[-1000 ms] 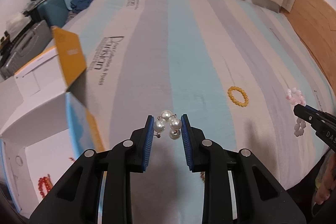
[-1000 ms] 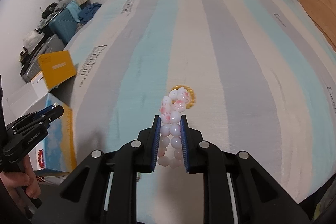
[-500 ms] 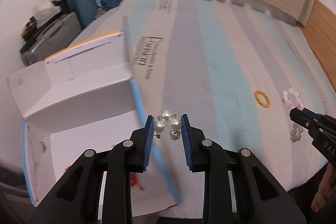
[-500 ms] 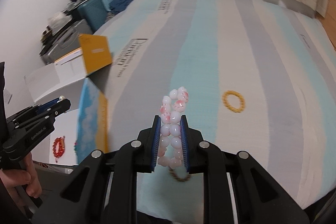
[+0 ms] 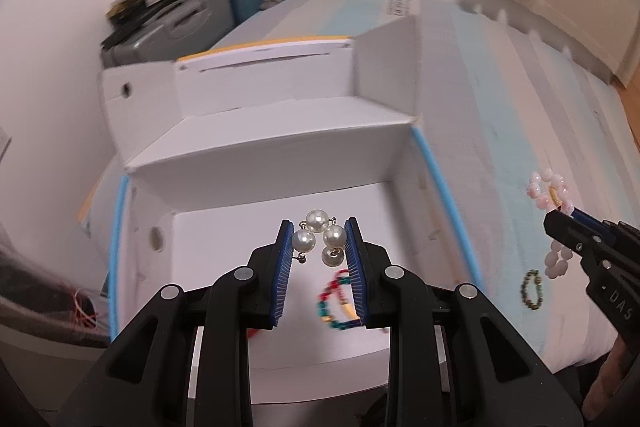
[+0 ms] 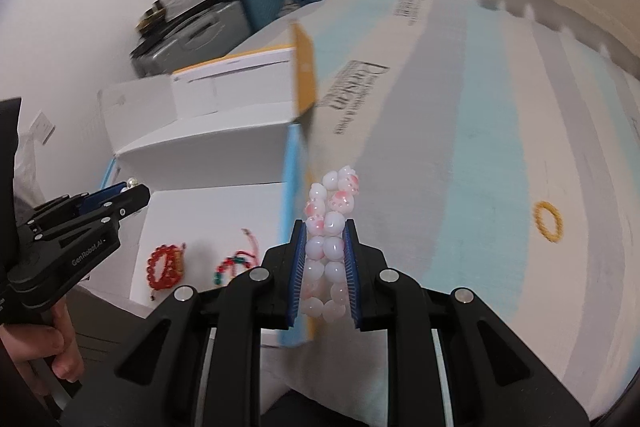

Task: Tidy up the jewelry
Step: 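Carry pearl cluster and pink-white bracelet into the white box, lowering both, then open both tools to release the pearls and pink-white bracelet in the box, then withdraw both tools from the box toward the wooden and yellow bracelets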

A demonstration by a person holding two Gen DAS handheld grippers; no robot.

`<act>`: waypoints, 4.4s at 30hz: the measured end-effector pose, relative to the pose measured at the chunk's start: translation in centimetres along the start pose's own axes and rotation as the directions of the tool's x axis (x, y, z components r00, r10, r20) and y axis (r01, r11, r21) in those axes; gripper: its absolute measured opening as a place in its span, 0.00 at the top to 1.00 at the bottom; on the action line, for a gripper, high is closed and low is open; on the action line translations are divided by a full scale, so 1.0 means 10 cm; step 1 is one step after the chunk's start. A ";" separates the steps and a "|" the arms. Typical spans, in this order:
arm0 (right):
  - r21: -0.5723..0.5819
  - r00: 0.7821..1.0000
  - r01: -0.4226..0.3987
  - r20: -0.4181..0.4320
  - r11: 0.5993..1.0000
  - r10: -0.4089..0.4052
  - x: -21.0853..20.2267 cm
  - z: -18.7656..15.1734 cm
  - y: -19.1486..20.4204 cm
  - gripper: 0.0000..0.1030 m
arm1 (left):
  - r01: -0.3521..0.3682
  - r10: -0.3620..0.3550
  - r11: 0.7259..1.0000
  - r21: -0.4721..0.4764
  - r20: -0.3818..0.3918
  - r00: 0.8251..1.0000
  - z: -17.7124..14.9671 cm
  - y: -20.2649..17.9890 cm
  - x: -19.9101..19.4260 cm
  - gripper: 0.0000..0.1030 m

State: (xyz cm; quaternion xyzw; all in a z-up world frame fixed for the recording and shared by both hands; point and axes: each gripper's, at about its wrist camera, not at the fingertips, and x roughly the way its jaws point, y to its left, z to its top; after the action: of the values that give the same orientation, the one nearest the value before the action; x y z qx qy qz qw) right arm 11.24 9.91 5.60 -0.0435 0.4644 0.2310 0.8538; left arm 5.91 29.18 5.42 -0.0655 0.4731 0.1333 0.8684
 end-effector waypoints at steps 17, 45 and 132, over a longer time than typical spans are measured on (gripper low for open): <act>-0.112 0.993 -0.070 -0.101 0.991 0.059 0.61 -0.01 1.04 0.83 | -0.033 0.024 0.992 -0.119 -0.082 0.996 -0.33 0.99 0.25 0.75; -0.126 0.932 -0.003 -0.360 0.992 -0.043 1.60 -0.29 1.20 0.82 | -0.014 -0.017 0.996 -0.085 -0.356 0.934 -0.59 1.16 1.26 0.74; 0.239 0.972 0.236 -0.076 0.942 -0.224 0.08 -0.22 -2.44 0.07 | 0.202 -0.168 0.945 0.255 -0.151 0.974 -0.48 -2.36 0.62 0.06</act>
State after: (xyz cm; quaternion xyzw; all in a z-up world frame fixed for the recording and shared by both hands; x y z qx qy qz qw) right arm 20.50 -12.13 0.32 0.0033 0.5016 0.0693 0.8623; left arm 12.17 6.54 -2.65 0.0006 0.5328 -0.0189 0.8460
